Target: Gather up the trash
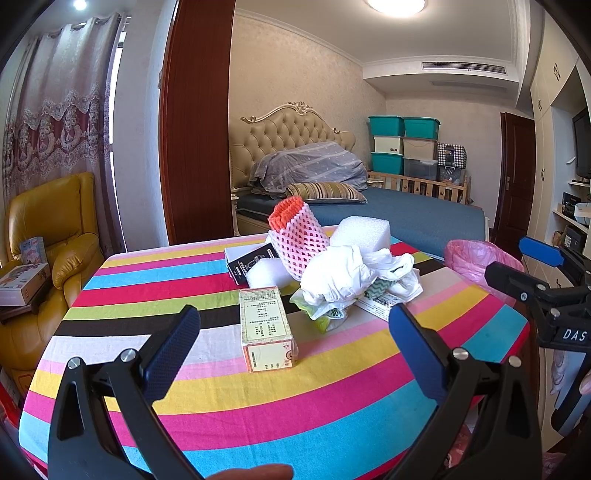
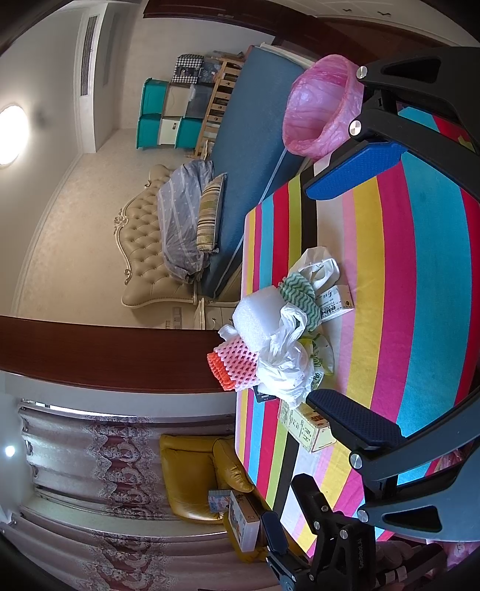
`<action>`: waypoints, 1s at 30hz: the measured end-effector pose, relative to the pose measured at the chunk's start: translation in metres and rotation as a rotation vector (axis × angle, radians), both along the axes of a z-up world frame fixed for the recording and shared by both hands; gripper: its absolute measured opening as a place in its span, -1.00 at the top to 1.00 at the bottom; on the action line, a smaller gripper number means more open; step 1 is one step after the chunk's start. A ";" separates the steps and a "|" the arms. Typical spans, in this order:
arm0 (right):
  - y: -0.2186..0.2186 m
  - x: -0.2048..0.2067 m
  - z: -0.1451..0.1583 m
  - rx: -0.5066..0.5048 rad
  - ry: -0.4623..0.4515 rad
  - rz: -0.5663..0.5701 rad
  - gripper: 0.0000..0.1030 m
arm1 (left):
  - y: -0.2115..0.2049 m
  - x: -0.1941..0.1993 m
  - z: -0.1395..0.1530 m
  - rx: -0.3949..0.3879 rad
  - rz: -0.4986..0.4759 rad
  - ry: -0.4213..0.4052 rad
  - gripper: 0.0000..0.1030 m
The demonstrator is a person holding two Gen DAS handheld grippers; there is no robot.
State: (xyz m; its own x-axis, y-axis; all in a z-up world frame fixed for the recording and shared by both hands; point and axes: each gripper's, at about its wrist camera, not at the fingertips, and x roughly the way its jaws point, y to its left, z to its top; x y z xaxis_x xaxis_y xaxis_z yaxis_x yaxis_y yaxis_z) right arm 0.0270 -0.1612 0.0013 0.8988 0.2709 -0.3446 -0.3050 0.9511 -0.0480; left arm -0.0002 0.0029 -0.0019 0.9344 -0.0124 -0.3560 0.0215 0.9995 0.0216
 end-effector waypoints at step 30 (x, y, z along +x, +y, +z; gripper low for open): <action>0.002 0.000 -0.002 0.001 0.003 0.004 -0.87 | 0.000 0.000 0.000 -0.001 0.000 -0.001 -0.92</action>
State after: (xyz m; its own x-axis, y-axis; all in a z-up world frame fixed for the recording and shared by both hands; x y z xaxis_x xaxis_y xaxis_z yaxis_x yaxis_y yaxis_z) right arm 0.0274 -0.1595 -0.0005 0.8966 0.2753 -0.3469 -0.3094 0.9498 -0.0459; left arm -0.0003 0.0033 -0.0017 0.9346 -0.0127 -0.3555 0.0212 0.9996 0.0202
